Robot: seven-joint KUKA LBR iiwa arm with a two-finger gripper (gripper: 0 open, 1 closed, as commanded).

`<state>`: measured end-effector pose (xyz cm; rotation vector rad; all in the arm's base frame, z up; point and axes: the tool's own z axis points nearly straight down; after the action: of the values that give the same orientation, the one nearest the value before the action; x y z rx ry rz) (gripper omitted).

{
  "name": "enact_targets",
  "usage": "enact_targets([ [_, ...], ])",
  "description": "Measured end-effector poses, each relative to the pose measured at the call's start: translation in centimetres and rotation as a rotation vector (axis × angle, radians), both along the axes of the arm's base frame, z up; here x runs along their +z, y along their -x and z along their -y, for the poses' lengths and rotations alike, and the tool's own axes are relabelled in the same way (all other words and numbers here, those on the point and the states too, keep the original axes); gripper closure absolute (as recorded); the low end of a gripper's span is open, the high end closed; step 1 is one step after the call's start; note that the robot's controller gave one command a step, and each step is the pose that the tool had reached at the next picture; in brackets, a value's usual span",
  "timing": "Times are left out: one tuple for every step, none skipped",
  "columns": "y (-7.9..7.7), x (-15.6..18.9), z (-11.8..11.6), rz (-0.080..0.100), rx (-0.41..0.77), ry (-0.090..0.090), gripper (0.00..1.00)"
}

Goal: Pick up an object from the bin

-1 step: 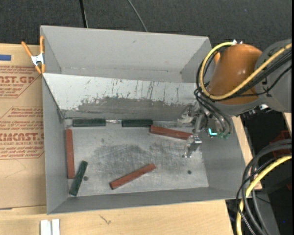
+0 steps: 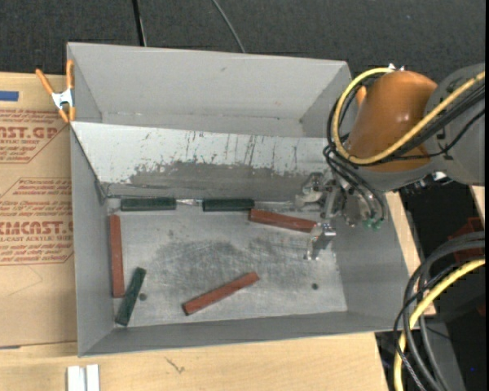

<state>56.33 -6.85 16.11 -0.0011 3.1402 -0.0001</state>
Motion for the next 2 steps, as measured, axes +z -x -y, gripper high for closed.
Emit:
enact_targets([
  [-2.59,-8.27,-1.11,0.007,-0.032,0.0,1.0],
  [-2.59,-8.27,-1.11,0.007,-0.032,0.0,1.0],
])
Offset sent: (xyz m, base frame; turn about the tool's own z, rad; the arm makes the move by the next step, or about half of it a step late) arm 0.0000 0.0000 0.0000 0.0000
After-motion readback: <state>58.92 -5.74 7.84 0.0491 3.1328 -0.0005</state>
